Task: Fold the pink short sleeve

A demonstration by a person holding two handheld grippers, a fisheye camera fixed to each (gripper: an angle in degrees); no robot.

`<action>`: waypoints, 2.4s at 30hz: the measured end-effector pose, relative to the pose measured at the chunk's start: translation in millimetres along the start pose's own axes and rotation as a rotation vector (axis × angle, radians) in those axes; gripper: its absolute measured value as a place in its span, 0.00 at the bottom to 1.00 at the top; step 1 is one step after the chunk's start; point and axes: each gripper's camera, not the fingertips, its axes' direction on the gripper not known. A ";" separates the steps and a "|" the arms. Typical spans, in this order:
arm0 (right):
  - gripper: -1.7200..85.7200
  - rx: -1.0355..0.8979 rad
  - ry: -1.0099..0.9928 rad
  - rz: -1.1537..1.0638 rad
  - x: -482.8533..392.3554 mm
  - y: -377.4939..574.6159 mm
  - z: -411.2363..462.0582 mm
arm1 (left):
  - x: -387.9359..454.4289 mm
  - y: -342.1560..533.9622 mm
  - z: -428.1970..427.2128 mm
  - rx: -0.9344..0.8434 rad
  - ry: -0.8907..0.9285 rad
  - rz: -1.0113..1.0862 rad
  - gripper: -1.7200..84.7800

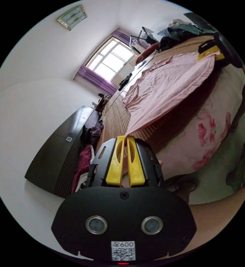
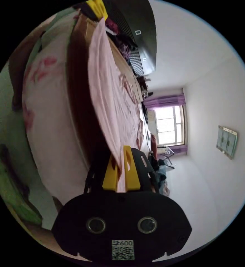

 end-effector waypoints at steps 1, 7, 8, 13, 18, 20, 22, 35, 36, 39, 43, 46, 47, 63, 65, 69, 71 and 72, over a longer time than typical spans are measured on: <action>0.01 -0.017 -0.015 -0.003 9.8 19.2 15.8 | 1.8 -1.6 0.3 -0.008 0.008 0.002 0.04; 0.01 0.028 -0.073 -0.005 50.8 47.6 41.4 | 25.6 -21.7 -9.9 -0.024 0.021 0.050 0.04; 0.01 0.001 -0.067 -0.028 53.0 38.3 48.3 | 31.1 -26.7 -12.3 -0.034 0.003 0.067 0.04; 0.01 -0.019 -0.090 -0.019 69.2 -3.0 77.4 | 31.1 -48.4 -20.9 -0.046 0.066 0.016 0.04; 0.01 -0.017 -0.084 -0.061 82.6 -78.0 103.6 | 46.4 -82.0 -32.4 -0.049 0.051 0.075 0.04; 0.01 -0.006 -0.121 -0.079 91.8 -110.1 118.8 | 47.0 -98.1 -36.5 -0.057 0.110 0.085 0.04; 0.01 -0.005 -0.146 -0.126 98.3 -132.5 130.5 | 47.2 -109.5 -42.1 -0.054 0.143 0.120 0.04; 0.02 0.060 -0.896 -0.286 307.6 -233.2 153.7 | -24.3 -244.1 -198.2 -0.146 0.638 0.556 0.04; 0.02 0.062 -0.922 -0.289 321.2 -238.6 155.1 | -34.0 -255.6 -206.7 -0.150 0.651 0.558 0.04; 0.03 0.059 -1.029 -0.331 387.2 -273.3 173.3 | -86.0 -317.9 -239.9 -0.135 0.718 0.576 0.04; 0.03 0.056 -0.994 -0.380 477.6 -348.0 252.3 | -160.1 -420.7 -235.2 -0.017 0.719 0.616 0.04; 0.01 0.075 -0.941 -0.354 540.0 -416.1 353.6 | -202.1 -503.1 -178.7 0.025 0.687 0.577 0.04; 0.01 0.079 -0.931 -0.321 562.8 -443.3 402.9 | -215.8 -535.1 -146.4 0.027 0.700 0.546 0.04; 0.01 -0.053 -1.266 0.046 599.0 -648.2 980.5 | -225.3 -769.5 198.5 -0.111 0.967 0.184 0.04; 0.01 -0.089 -1.283 0.057 588.7 -660.9 1037.4 | -217.8 -792.7 227.8 -0.136 0.988 0.167 0.04; 0.01 -0.134 -1.301 0.091 573.0 -668.5 1111.1 | -209.3 -821.3 266.2 -0.171 1.031 0.128 0.04; 0.01 -0.168 -1.327 0.150 563.9 -663.5 1158.3 | -206.1 -832.7 294.6 -0.243 1.016 0.059 0.04; 0.01 -0.183 -1.329 0.176 562.1 -660.7 1170.3 | -206.6 -833.9 302.1 -0.268 1.011 0.033 0.04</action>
